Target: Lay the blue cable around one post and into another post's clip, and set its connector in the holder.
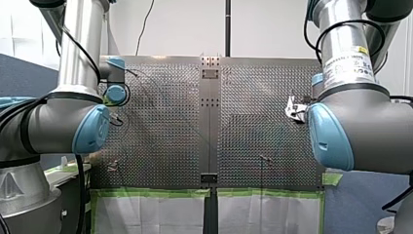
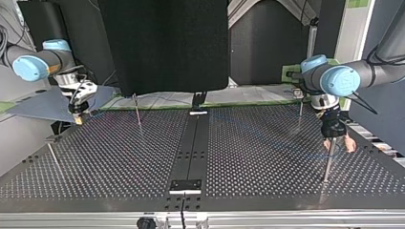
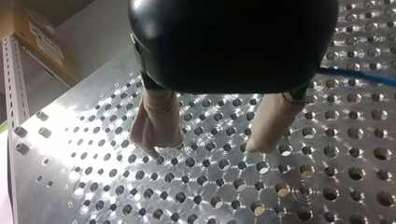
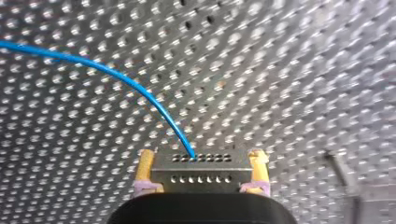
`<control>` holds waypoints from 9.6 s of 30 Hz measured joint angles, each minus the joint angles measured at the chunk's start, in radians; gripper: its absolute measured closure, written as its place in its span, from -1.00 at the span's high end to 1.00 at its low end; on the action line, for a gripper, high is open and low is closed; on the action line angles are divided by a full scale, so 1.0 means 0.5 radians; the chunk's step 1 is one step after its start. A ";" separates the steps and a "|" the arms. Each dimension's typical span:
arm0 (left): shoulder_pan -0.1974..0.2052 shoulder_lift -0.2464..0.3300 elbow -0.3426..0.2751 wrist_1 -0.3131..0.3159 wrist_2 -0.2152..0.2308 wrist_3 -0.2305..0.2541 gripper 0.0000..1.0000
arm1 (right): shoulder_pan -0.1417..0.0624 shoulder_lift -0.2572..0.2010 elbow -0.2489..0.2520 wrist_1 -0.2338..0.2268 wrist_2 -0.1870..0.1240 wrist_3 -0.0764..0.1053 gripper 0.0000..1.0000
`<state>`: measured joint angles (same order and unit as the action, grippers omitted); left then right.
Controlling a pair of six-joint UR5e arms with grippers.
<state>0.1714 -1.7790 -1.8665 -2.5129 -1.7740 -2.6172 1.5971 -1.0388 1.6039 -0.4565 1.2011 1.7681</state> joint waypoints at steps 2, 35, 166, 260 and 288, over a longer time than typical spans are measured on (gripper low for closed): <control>0.000 0.000 0.000 0.000 0.000 0.000 1.00 | 0.002 -0.036 0.000 0.011 0.008 -0.018 -1.00; -0.014 0.000 0.000 0.000 0.002 -0.007 1.00 | -0.085 -0.168 -0.001 -0.170 0.050 -0.197 -1.00; -0.092 0.001 0.000 -0.016 -0.009 0.050 1.00 | -0.220 0.004 -0.409 0.213 -0.313 -0.278 0.98; -0.297 0.879 -0.113 -0.767 0.084 0.938 1.00 | -0.212 0.008 -0.409 0.216 -0.309 -0.287 0.98; -0.364 0.816 0.376 -1.266 -0.049 1.437 1.00 | -0.210 0.008 -0.410 0.214 -0.291 -0.287 0.98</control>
<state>-0.0107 -1.3711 -1.6785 -3.1459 -1.7983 -1.8988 1.4924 -1.0348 1.3990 -0.3498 1.0554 1.6248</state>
